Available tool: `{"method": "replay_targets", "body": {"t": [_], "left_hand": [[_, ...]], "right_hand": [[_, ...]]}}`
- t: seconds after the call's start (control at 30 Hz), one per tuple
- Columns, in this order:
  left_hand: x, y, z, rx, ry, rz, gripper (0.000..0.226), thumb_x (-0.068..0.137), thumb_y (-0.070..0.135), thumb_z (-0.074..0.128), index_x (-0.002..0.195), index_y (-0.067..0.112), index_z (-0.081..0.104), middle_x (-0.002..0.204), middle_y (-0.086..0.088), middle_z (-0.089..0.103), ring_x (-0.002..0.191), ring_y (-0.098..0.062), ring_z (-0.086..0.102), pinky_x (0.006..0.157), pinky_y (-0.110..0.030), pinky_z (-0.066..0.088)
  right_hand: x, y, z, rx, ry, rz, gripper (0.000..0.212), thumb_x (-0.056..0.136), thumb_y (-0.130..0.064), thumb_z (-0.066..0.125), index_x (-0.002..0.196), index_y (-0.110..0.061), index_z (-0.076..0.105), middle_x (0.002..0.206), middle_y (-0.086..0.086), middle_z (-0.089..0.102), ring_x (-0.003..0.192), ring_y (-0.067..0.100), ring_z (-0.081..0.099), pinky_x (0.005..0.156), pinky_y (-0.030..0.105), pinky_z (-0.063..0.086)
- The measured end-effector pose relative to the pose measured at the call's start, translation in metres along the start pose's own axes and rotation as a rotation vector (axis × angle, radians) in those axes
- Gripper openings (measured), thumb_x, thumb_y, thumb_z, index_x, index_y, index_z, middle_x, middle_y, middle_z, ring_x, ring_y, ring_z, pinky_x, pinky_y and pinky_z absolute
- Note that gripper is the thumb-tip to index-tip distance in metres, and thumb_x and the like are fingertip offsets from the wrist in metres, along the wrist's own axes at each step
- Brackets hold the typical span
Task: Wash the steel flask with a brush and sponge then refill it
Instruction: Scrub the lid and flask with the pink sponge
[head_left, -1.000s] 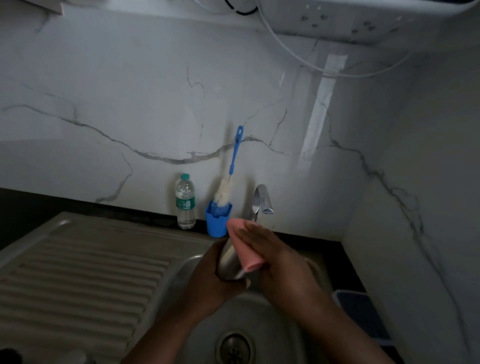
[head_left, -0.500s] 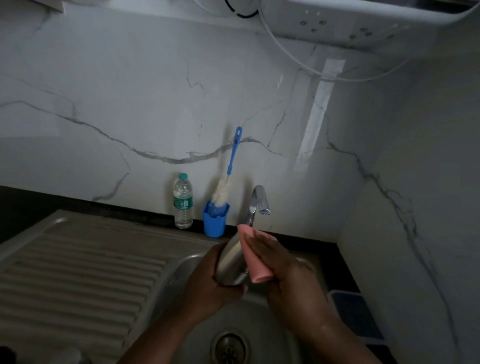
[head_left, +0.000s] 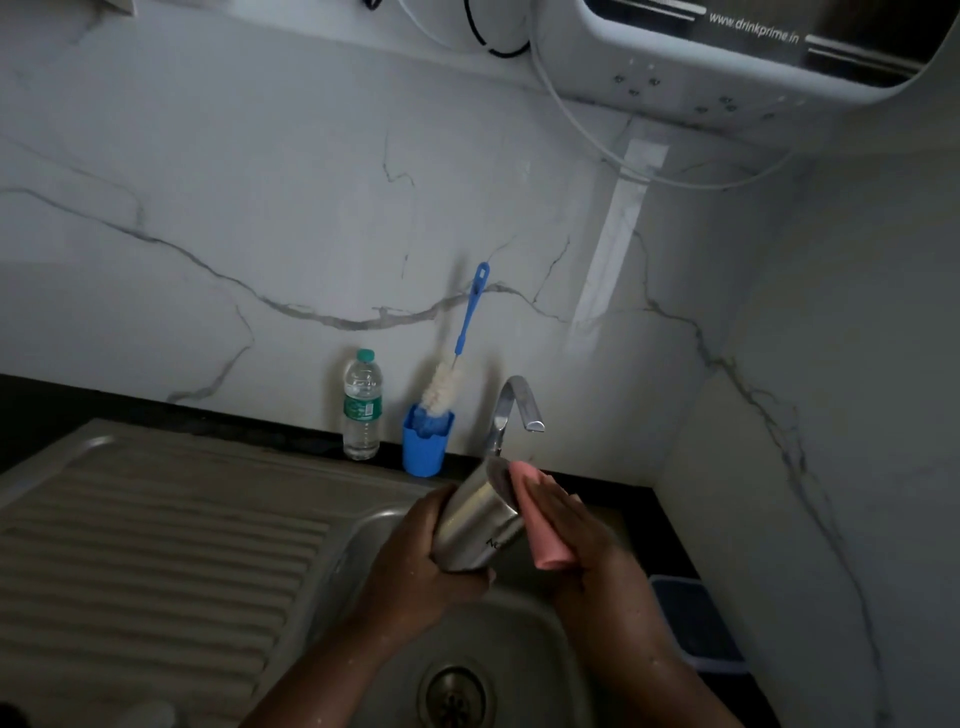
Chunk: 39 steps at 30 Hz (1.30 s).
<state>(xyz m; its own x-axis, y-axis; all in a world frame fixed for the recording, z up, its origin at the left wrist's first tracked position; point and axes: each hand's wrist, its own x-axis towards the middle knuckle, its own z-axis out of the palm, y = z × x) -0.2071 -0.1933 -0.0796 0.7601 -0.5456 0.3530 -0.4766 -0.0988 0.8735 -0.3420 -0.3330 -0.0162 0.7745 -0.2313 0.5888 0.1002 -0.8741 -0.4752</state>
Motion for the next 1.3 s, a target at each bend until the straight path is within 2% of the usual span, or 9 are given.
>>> {"method": "replay_targets", "body": {"t": [0.13, 0.27, 0.43, 0.6, 0.7, 0.83, 0.93, 1.1, 1.3], "left_hand": [[0.002, -0.002, -0.002, 0.0, -0.039, 0.039, 0.083, 0.056, 0.036, 0.088, 0.125, 0.054, 0.046, 0.114, 0.014, 0.065, 0.101, 0.005, 0.061, 0.083, -0.017, 0.05], [-0.005, 0.006, -0.001, 0.047, -0.125, 0.082, 0.082, 0.055, 0.051, 0.083, 0.118, 0.071, 0.035, 0.119, 0.024, 0.058, 0.108, 0.005, 0.057, 0.088, -0.02, 0.05], [-0.013, 0.012, 0.015, -0.026, -0.116, 0.06, 0.089, 0.053, 0.044, 0.088, 0.121, 0.068, 0.036, 0.122, 0.022, 0.059, 0.109, 0.004, 0.058, 0.09, -0.029, 0.053], [-0.006, 0.01, 0.026, -0.102, -0.013, -0.052, 0.087, 0.053, 0.035, 0.094, 0.126, 0.05, 0.049, 0.121, 0.014, 0.065, 0.109, -0.009, 0.064, 0.091, -0.047, 0.054], [-0.016, 0.019, 0.039, -0.128, 0.062, -0.114, 0.083, 0.055, 0.018, 0.093, 0.121, 0.048, 0.053, 0.117, 0.012, 0.068, 0.105, -0.008, 0.066, 0.088, -0.041, 0.056], [-0.029, 0.051, 0.053, -0.334, 0.132, -0.271, 0.063, 0.068, 0.009, 0.086, 0.119, 0.028, 0.054, 0.107, -0.004, 0.069, 0.089, -0.014, 0.068, 0.06, -0.014, 0.051], [-0.031, 0.067, 0.056, -0.586, 0.099, -0.365, 0.077, 0.055, 0.032, 0.089, 0.123, 0.016, 0.055, 0.11, -0.017, 0.069, 0.096, -0.027, 0.069, 0.075, -0.035, 0.056], [-0.046, 0.081, 0.07, -0.636, 0.004, -0.364, 0.062, 0.065, 0.017, 0.084, 0.122, 0.007, 0.061, 0.11, -0.016, 0.071, 0.105, -0.032, 0.067, 0.085, -0.04, 0.051], [-0.045, 0.091, 0.057, -0.928, 0.15, -0.322, 0.088, 0.045, 0.021, 0.093, 0.126, 0.012, 0.058, 0.114, -0.016, 0.07, 0.104, -0.031, 0.068, 0.085, -0.042, 0.053]], "right_hand": [[-0.005, -0.03, 0.009, -0.158, 0.004, -0.046, 0.071, 0.075, -0.025, 0.047, 0.143, -0.041, 0.031, 0.148, -0.02, 0.038, 0.137, 0.007, 0.038, 0.106, 0.012, 0.029], [-0.004, -0.031, -0.005, -0.084, -0.004, 0.093, 0.084, 0.08, -0.008, 0.066, 0.134, -0.063, 0.032, 0.139, -0.037, 0.037, 0.13, -0.02, 0.028, 0.103, 0.002, 0.027], [-0.017, -0.024, -0.014, -0.054, 0.04, 0.192, 0.094, 0.074, -0.004, 0.074, 0.139, -0.056, 0.03, 0.142, -0.038, 0.034, 0.129, -0.021, 0.028, 0.104, 0.002, 0.027], [-0.035, -0.019, -0.008, -0.189, 0.025, 0.009, 0.082, 0.076, -0.021, 0.041, 0.145, -0.054, 0.011, 0.153, -0.016, 0.024, 0.139, 0.004, 0.027, 0.106, 0.022, 0.035], [-0.047, 0.012, -0.01, -0.182, -0.007, -0.054, 0.087, 0.08, -0.021, 0.055, 0.142, -0.061, 0.008, 0.154, -0.014, 0.017, 0.142, 0.016, 0.026, 0.107, 0.039, 0.032], [-0.063, 0.037, -0.012, 0.221, 0.06, 0.074, 0.077, 0.084, 0.0, 0.051, 0.136, -0.055, 0.037, 0.145, -0.026, 0.041, 0.135, -0.001, 0.038, 0.112, 0.022, 0.031], [-0.065, 0.038, -0.013, 0.472, 0.128, 0.213, 0.061, 0.088, 0.004, 0.046, 0.13, -0.039, 0.056, 0.127, -0.043, 0.047, 0.123, -0.012, 0.046, 0.101, 0.005, 0.034], [-0.043, 0.014, -0.026, 0.775, 0.032, 0.243, 0.057, 0.093, 0.002, 0.053, 0.136, -0.036, 0.05, 0.135, -0.02, 0.054, 0.126, 0.0, 0.05, 0.106, 0.023, 0.041], [-0.075, 0.034, -0.002, 0.458, -0.037, 0.043, 0.067, 0.087, 0.005, 0.057, 0.143, -0.026, 0.04, 0.151, -0.013, 0.037, 0.14, 0.003, 0.032, 0.113, 0.021, 0.028]]}}
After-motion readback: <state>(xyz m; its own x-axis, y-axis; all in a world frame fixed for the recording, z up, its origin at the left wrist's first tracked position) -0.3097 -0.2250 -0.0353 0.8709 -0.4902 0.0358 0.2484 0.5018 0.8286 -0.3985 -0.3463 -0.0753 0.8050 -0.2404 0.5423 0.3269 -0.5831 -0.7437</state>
